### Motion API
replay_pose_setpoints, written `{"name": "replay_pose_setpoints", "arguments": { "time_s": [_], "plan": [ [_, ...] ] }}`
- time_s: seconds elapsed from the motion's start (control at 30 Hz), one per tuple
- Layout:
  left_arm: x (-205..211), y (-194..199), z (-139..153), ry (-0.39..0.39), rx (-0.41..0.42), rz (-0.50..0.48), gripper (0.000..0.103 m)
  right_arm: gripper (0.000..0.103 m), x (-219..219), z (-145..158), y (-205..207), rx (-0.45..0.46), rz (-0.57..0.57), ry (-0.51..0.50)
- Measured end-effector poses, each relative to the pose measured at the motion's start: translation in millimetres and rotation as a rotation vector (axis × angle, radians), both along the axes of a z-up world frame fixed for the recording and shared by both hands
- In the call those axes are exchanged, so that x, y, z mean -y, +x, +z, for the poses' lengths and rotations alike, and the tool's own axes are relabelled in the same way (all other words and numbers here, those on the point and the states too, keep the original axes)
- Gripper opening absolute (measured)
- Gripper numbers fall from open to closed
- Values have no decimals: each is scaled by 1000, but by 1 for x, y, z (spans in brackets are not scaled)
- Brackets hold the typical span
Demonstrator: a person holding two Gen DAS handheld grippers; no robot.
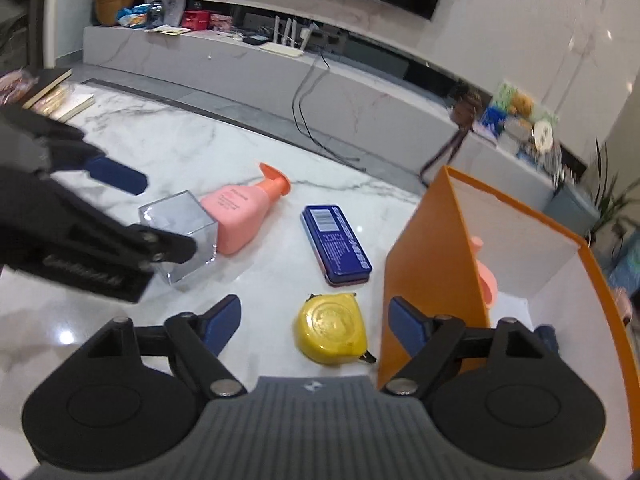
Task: Organize rigid objects
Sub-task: 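Grasp the clear cube box with the left tool while the right tool grasps the yellow tape measure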
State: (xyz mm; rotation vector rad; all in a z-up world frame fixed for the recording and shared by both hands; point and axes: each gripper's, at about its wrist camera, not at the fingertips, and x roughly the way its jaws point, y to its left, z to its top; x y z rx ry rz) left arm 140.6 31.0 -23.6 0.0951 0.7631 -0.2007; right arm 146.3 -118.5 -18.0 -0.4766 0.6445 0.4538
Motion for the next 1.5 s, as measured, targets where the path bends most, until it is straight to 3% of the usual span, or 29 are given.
{"name": "replay_pose_setpoints", "arguments": {
  "time_s": [0.2,0.37,0.43,0.53,0.63,0.77,0.9,1.13,1.3,1.37,1.5],
  "plan": [
    [-2,5,-9,18,-15,2,87,78,-16,-27,-12,89,26,-115],
    [-4,9,-15,17,-21,-2,76,77,-18,-42,4,67,-57,-86],
    [-2,10,-16,19,-25,-15,75,68,-14,-46,8,62,-97,-41],
    [0,9,-18,21,-18,-22,73,67,-9,-52,11,67,-175,59],
    [1,9,-19,17,-18,-27,69,67,-12,-59,13,92,-221,94],
    [2,9,-20,17,-15,-32,65,68,-16,-61,20,107,-247,112],
    [2,9,-22,18,-16,-34,60,74,-22,-62,25,106,-206,65],
    [-2,9,-18,-5,-18,-23,60,71,-3,-55,46,-6,-115,103],
    [0,10,-19,-5,-10,-22,59,71,3,-55,49,-56,-135,156],
    [0,10,-20,-8,-6,-23,55,70,10,-56,52,-116,-176,222],
    [1,8,-21,-16,3,-32,53,56,13,-54,49,-125,-208,238]
  ]
}}
